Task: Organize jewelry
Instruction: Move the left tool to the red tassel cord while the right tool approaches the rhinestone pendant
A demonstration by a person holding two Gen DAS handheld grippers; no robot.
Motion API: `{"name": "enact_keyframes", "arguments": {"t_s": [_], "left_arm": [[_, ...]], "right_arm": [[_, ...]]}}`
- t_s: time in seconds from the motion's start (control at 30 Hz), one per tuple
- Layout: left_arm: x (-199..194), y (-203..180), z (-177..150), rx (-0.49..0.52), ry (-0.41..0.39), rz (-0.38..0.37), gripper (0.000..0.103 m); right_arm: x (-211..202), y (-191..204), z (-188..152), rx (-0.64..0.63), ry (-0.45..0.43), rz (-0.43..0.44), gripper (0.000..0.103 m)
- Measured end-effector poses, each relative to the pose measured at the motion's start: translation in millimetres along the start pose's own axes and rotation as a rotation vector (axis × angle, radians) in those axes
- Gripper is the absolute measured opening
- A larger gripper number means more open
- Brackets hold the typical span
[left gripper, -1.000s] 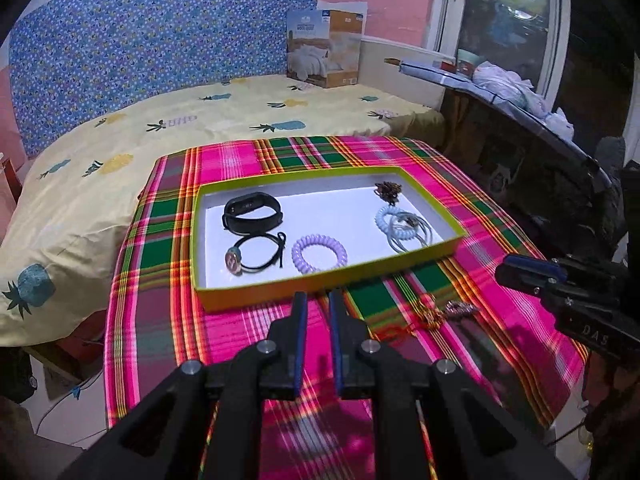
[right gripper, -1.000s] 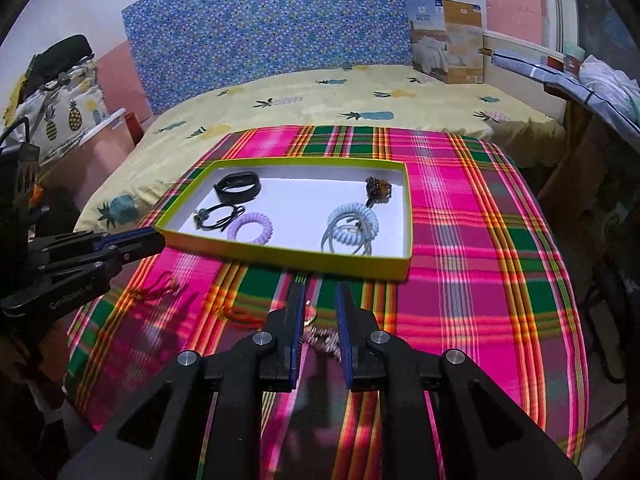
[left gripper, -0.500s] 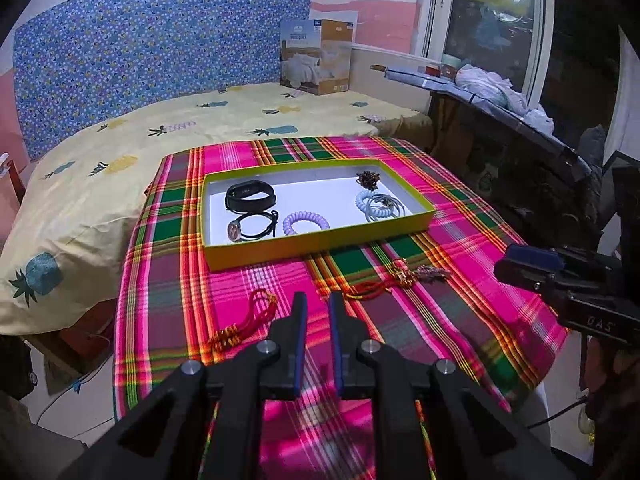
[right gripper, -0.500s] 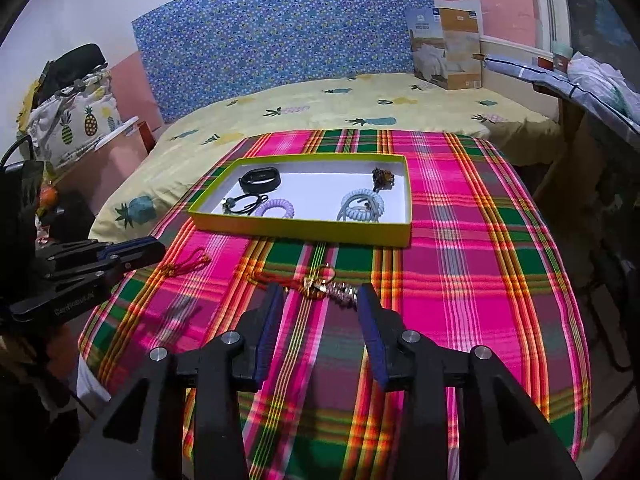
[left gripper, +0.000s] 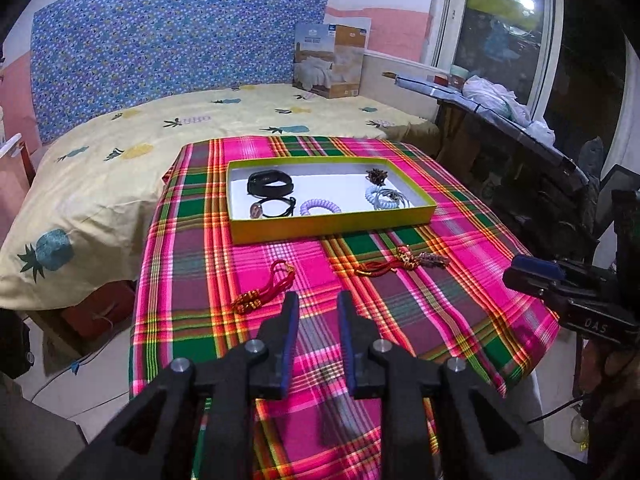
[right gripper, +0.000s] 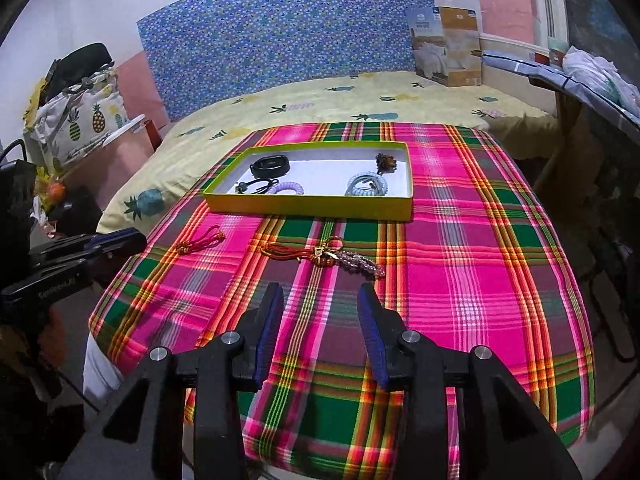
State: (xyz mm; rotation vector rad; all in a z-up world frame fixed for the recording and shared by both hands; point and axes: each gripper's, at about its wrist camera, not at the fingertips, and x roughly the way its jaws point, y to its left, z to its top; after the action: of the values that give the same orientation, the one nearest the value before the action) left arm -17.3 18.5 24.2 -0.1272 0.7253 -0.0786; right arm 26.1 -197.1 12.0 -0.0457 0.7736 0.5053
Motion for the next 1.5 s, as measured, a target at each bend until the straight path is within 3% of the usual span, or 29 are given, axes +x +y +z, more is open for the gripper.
{"name": "enact_keyframes", "arguments": {"t_s": [0.57, 0.73, 1.5], "left_arm": [[24, 4, 2, 0.025, 0.042, -0.008, 0.021], [36, 12, 6, 0.027, 0.055, 0.005, 0.033], [75, 32, 9, 0.046, 0.104, 0.02, 0.034]], "right_arm": [[24, -5, 2, -0.016, 0.033, 0.018, 0.039], [36, -11, 6, -0.02, 0.045, 0.014, 0.039], [75, -4, 20, -0.075, 0.075, 0.058, 0.039]]}}
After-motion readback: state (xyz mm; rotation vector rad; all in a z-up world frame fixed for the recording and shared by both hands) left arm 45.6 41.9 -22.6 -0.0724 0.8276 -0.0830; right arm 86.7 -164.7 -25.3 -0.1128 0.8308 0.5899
